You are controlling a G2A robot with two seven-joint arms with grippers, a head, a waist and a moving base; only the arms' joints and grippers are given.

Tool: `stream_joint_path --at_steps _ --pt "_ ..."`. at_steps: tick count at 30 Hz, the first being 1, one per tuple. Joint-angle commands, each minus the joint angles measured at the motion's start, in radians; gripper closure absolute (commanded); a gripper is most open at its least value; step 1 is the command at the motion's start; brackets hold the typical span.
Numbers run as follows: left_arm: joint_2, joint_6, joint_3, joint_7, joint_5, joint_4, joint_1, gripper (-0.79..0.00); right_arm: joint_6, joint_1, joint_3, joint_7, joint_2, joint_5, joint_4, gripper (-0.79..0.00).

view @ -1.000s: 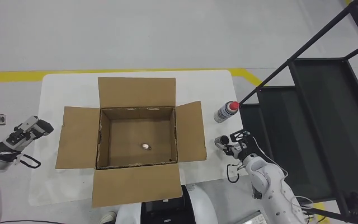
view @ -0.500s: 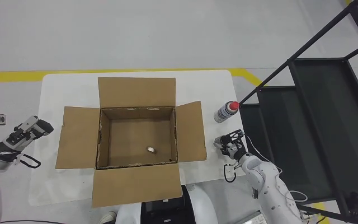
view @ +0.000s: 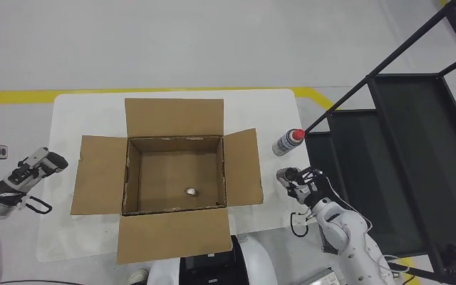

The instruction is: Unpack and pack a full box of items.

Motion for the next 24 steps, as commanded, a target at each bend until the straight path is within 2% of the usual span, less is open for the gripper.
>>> stream_joint_path --at_steps 1,7,12,14,17,24 --pt "0.0 0.0 0.0 0.0 0.0 0.0 0.0 -0.785 -0.014 -0.082 0.054 -0.045 0.004 0.025 -0.124 0.0" --pt "0.0 0.0 0.0 0.0 0.0 0.0 0.0 -0.785 -0.037 -0.275 0.141 -0.152 0.004 0.043 -0.437 0.0" --pt "0.0 0.0 0.0 0.0 0.0 0.0 0.0 -0.785 -0.074 -0.298 0.092 -0.09 0.008 -0.028 -0.616 0.0" --pt "0.0 0.0 0.0 0.0 0.0 0.0 0.0 -0.785 -0.09 -0.26 0.016 -0.029 0.009 -0.051 -0.646 0.0" --pt "0.0 0.0 0.0 0.0 0.0 0.0 0.0 -0.785 -0.096 -0.145 -0.127 0.096 0.009 -0.07 -0.633 0.0" --pt "0.0 0.0 0.0 0.0 0.0 0.0 0.0 -0.785 -0.037 0.205 -0.451 0.338 -0.013 -0.123 -0.462 0.0"
